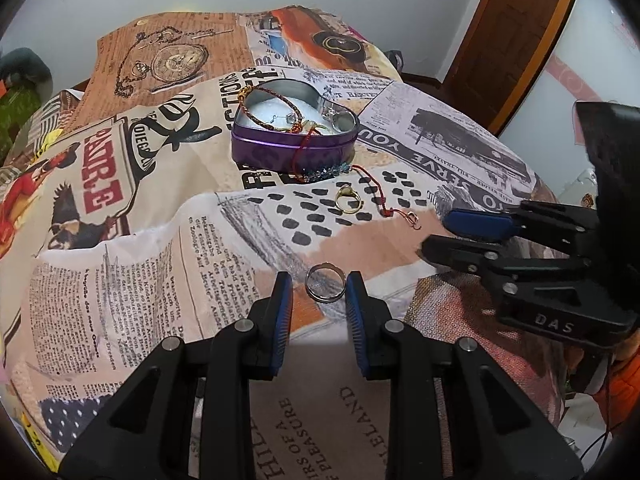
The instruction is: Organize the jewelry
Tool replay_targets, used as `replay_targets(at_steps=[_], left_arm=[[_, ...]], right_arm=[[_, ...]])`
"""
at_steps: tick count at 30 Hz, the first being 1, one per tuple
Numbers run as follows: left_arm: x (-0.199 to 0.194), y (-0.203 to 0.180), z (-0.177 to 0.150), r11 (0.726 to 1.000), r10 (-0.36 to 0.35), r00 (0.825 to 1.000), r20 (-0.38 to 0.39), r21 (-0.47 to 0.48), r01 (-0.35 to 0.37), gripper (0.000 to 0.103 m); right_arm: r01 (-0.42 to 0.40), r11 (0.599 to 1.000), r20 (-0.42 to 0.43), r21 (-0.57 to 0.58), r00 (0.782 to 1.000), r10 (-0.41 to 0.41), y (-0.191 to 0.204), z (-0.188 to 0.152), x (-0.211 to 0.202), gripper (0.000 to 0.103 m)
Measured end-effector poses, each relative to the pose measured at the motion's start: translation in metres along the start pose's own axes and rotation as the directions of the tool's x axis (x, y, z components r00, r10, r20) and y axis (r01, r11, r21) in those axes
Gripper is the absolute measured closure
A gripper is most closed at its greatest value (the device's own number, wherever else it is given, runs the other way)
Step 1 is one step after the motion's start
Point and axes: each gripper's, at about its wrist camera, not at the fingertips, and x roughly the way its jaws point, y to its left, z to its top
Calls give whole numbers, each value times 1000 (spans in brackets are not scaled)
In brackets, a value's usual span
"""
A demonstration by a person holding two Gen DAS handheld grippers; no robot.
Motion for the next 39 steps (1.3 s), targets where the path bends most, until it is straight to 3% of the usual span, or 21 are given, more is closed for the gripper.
replay_targets(at_steps=[13,21,30,35,36,38,39], left_arm=[[0,10,-4,999,-26,999,29,-19,27,83],[-4,30,15,998,41,996,78,-44,-38,83],[5,38,18,998,18,997,79,-59,-13,83],[8,37,16,998,15,997,76,-59,-11,83],[8,37,16,998,16,997,75,-59,-11,83],[8,37,15,998,19,997,76,-58,-14,83],[8,37,15,998,20,997,76,-58,-16,83]], right_arm=[[12,997,20,-70,1000,-11,13,26,19,69],[27,998,44,-62,999,-24,10,52,26,69],[8,995,-18,-103,1000,-10,13,65,55,69],[-18,996,-7,-92,1000,18,9,63,57,69],[-19,995,-7,-95,1000,18,10,63,57,70],[-32,994,-13,-107,999,31,11,64,58,85],[-37,993,-16,-111,999,36,12,64,59,87]])
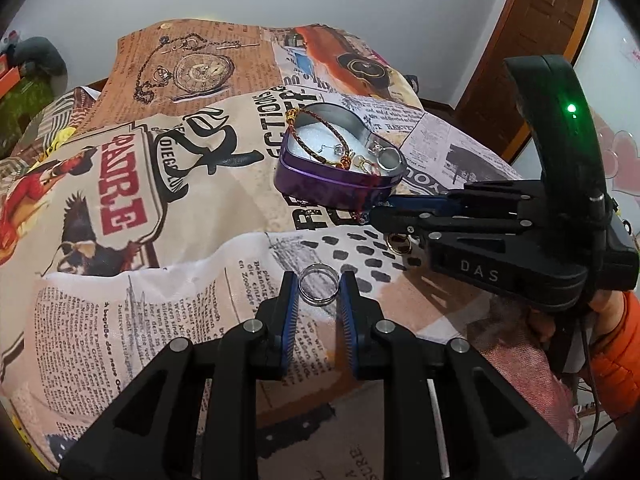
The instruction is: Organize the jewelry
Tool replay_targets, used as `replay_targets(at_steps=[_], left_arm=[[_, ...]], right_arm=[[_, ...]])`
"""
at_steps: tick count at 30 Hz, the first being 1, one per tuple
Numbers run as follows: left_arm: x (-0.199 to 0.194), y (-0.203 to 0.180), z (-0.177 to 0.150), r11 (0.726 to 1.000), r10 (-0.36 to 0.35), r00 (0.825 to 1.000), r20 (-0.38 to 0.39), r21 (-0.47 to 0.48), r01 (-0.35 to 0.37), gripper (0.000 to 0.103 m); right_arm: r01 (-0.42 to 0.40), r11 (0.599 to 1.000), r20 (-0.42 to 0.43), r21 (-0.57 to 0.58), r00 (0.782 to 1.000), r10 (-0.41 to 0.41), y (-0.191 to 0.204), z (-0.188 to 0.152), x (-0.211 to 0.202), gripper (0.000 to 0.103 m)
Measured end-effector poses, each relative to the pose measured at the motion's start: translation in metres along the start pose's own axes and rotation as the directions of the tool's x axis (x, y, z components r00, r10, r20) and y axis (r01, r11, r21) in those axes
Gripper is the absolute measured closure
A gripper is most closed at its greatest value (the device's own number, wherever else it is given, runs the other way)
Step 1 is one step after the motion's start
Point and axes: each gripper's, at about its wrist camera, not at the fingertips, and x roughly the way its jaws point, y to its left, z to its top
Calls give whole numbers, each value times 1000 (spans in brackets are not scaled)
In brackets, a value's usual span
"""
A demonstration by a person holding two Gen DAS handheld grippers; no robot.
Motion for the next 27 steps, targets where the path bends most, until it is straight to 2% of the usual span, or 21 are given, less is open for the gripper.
replay_targets(at_steps=[2,4,14,27], left_arm=[[0,-1,0,1000,3,1000,-1,1,-3,83],[0,-1,0,1000,6,1000,-2,0,-6,83],[-13,-7,3,1000,22,1000,12,-1,-22,83],[-47,-15,33,999,40,994,102,21,-42,83]], right_arm=[[4,1000,-2,-19,1000,-4,4,0,0,94],[15,1000,-2,-26,1000,-15,7,0,0,96],[-6,1000,79,12,997,5,11,0,-36,96],[11,1000,222,20,975,-15,17,28,-87,96]])
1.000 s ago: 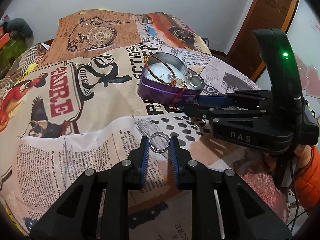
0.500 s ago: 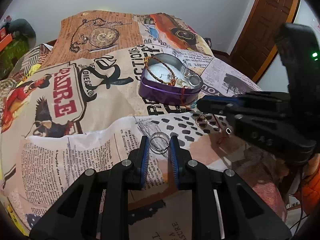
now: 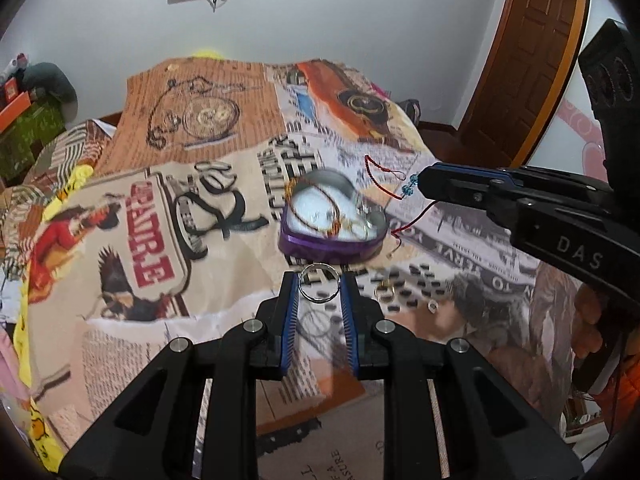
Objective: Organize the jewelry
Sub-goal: 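Grasp the blue beaded earring with the right gripper while the left holds the silver ring, then carry both pieces over the tin and open both grippers inside it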
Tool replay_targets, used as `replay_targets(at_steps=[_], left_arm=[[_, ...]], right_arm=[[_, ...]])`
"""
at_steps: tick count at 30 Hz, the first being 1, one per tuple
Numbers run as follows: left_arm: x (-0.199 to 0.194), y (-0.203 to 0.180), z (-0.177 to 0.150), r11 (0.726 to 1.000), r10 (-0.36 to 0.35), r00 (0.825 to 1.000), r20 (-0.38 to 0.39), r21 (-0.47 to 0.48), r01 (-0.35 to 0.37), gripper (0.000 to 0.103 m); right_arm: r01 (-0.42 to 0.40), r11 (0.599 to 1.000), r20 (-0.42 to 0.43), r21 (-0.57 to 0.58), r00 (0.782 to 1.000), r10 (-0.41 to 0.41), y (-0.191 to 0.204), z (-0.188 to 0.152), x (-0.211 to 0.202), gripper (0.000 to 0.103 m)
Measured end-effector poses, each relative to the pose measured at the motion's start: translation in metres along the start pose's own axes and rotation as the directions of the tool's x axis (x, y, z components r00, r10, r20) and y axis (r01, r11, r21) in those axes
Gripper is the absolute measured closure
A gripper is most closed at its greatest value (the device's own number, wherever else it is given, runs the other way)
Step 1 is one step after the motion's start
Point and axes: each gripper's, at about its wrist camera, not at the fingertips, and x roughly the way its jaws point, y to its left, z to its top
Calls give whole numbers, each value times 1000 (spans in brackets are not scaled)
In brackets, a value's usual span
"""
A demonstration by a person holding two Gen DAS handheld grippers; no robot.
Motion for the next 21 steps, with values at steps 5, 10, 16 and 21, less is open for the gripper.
replay_targets(at_steps=[5,10,16,21], left_arm=[[-3,2,17,1000,6,999,32,1,-6,83],[-3,4,32,1000,9,998,59,1,-9,83],[2,6,50,1000,13,997,81,6,-13,83],[12,11,60,1000,9,997,79,2,-9,83]], right_arm=[[7,1000,47,6,999,-8,0,12,-7,96],[6,1000,75,7,997,-6,-1,23,-11,96],[6,1000,108,17,994,-8,-5,34,-12,96],[15,1000,114,13,993,-17,-6,40,-9,96]])
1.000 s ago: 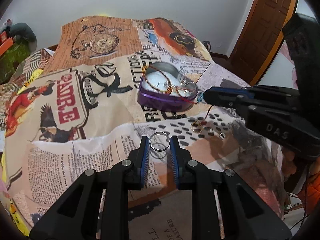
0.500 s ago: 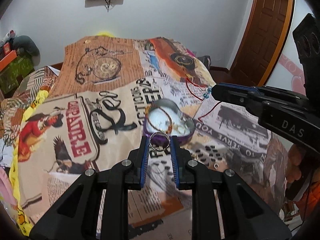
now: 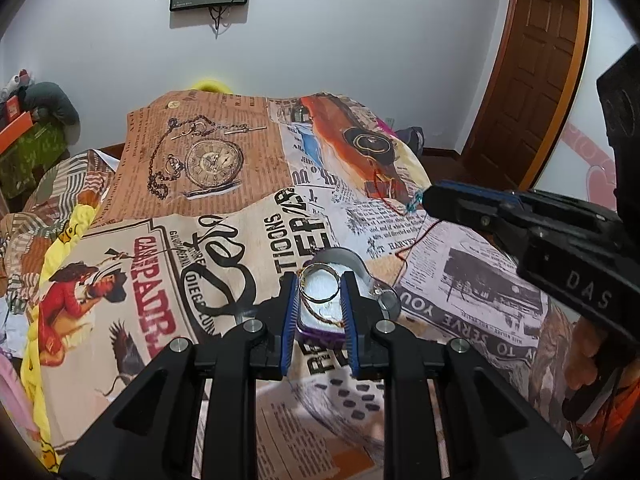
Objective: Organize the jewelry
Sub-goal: 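Carry both pieces over the tin and open both grippers inside it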
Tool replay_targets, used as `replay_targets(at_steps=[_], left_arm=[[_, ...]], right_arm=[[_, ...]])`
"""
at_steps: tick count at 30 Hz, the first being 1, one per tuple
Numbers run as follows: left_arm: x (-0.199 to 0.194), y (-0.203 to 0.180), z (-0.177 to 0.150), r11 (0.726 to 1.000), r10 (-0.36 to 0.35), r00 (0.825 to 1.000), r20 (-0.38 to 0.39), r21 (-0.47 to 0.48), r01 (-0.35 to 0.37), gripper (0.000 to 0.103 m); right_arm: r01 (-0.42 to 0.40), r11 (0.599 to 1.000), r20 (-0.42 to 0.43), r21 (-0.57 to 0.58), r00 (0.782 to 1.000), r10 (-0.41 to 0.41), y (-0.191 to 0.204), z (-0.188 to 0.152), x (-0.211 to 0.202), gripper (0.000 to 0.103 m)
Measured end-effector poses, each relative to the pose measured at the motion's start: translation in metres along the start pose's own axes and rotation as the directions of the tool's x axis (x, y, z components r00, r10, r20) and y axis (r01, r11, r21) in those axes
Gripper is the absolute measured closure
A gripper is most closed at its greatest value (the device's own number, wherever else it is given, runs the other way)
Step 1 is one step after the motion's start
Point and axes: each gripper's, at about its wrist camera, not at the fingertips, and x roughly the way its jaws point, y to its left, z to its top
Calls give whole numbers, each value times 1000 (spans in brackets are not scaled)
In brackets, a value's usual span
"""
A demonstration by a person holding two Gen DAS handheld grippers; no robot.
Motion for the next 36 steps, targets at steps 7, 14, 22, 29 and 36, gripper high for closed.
replay_targets(at_steps=[7,14,22,29,36], left_arm=[[18,6,2,1000,1,1000,-25,1,-1,83],[45,14,-2,999,-28,997,-67,-41,26,83],[65,9,-4,999,-40,995,-96,-32,37,83],[75,8,-8,999,-43,992,-118,-36,39,83],[75,8,-9,998,-46,991,-123,-41,41,83]], right_arm=[[-12,1000,-30,15,999,13,-5,-6,17,96],[-38,998,-95,41,995,42,-15,-18,43,96],[-76,995,-169,57,982,85,-23,-31,66,96],[-97,994,-212,54,971,106,-25,-41,78,96],[-98,994,-246,42,964,106,-26,-50,84,96]])
